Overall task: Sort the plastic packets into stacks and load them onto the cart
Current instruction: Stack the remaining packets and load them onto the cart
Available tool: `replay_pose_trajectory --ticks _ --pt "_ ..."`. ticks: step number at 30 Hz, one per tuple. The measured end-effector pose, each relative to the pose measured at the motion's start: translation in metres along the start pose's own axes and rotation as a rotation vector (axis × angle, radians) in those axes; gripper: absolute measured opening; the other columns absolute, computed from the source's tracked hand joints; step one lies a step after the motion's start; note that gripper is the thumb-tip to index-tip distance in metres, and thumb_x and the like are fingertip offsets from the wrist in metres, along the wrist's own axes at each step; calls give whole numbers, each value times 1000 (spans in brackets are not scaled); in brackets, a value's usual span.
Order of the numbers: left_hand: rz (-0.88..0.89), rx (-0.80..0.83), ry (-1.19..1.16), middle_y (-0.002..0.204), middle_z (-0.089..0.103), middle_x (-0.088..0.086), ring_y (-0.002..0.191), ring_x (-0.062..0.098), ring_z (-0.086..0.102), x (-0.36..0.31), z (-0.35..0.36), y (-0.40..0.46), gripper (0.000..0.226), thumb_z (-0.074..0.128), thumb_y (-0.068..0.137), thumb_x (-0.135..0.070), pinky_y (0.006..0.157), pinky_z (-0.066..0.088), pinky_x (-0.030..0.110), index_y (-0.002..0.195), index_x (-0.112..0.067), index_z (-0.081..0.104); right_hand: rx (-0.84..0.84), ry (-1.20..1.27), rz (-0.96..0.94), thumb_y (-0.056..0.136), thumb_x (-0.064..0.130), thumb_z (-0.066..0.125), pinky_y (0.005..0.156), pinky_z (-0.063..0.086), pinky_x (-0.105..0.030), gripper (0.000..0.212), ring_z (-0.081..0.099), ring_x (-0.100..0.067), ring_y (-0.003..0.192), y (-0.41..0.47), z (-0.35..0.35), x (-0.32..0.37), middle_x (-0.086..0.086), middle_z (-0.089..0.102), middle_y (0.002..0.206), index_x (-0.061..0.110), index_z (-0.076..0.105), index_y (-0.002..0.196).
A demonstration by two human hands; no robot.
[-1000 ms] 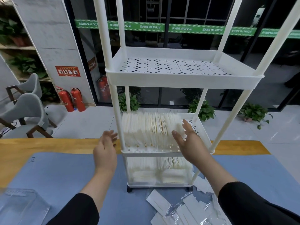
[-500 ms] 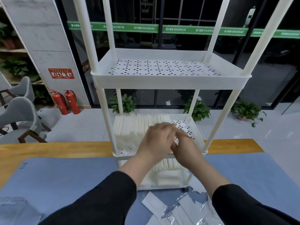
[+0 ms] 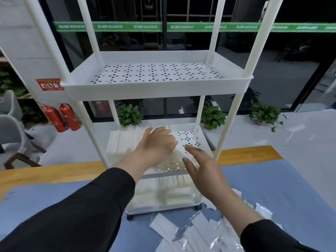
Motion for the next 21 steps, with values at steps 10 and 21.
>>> replay_pose_trajectory --ticks 10,21 --pt "3 -19 4 157 43 -4 149 17 29 -15 -7 2 51 20 106 -46 120 20 47 135 -29 59 -67 96 -124 102 38 51 102 34 -7 36 50 7 125 -16 -18 -2 20 58 134 24 61 134" --pt "536 -766 -533 62 51 3 58 23 44 -151 39 -113 46 45 106 -25 58 39 31 65 -12 60 -90 -46 267 99 28 61 81 50 -19 10 64 -3 89 -145 -85 -160 14 66 100 30 70 103"
Point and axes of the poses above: each hand's wrist, its own y-axis towards the middle knuckle, its own z-axis out of the palm, x = y × z, the point moved 3 cm from there along y, towards the middle knuckle
